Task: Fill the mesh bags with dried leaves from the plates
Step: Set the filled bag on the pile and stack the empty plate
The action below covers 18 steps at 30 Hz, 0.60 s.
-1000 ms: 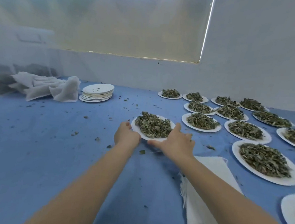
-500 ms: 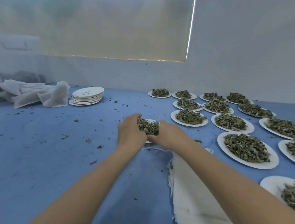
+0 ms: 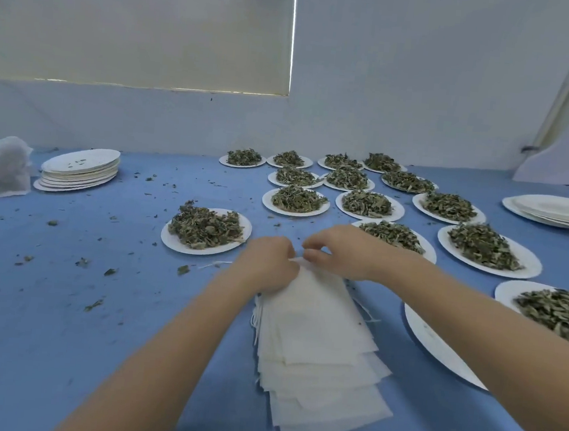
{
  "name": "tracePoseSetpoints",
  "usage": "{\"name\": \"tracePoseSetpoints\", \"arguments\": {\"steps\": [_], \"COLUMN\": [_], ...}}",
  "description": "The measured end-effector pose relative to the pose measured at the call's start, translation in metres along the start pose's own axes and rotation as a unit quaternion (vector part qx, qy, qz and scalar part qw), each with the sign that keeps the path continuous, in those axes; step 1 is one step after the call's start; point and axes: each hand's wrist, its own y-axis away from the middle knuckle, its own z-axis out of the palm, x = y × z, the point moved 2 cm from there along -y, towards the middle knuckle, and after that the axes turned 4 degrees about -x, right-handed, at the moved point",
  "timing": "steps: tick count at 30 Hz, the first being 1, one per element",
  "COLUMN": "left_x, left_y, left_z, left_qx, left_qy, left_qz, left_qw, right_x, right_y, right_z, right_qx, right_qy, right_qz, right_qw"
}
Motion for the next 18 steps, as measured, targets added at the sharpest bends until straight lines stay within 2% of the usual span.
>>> {"name": "tracePoseSetpoints", "arguments": {"steps": [7, 10, 15, 18], "left_x": [-0.006, -0.007, -0.009, -0.007], "left_y": [-0.004, -0.004, -0.004, -0.004], "left_z": [0.004, 0.001, -0.009, -0.016], "left_qx": [0.101, 0.168, 0.199, 0.214], "left_qy": [0.056, 0.153, 0.332, 0.354], "left_qz": [0.078, 0.109, 0.075, 0.062], "left_qw": [0.99, 0.968, 0.919, 0.908], "right_x": [0.01, 0.011, 0.009, 0.007], "right_y": [-0.004, -0.003, 0.003, 0.005], "right_z": [0.0, 0.001, -0.002, -0.01], "right_qx": [0.081, 0.14, 0.205, 0.229], "right_qy": [-0.068, -0.103, -0.144, -0.152], "right_qz": [-0.024, -0.028, -0.016, -0.029], "right_qw": [0.994, 0.984, 0.968, 0.961]}}
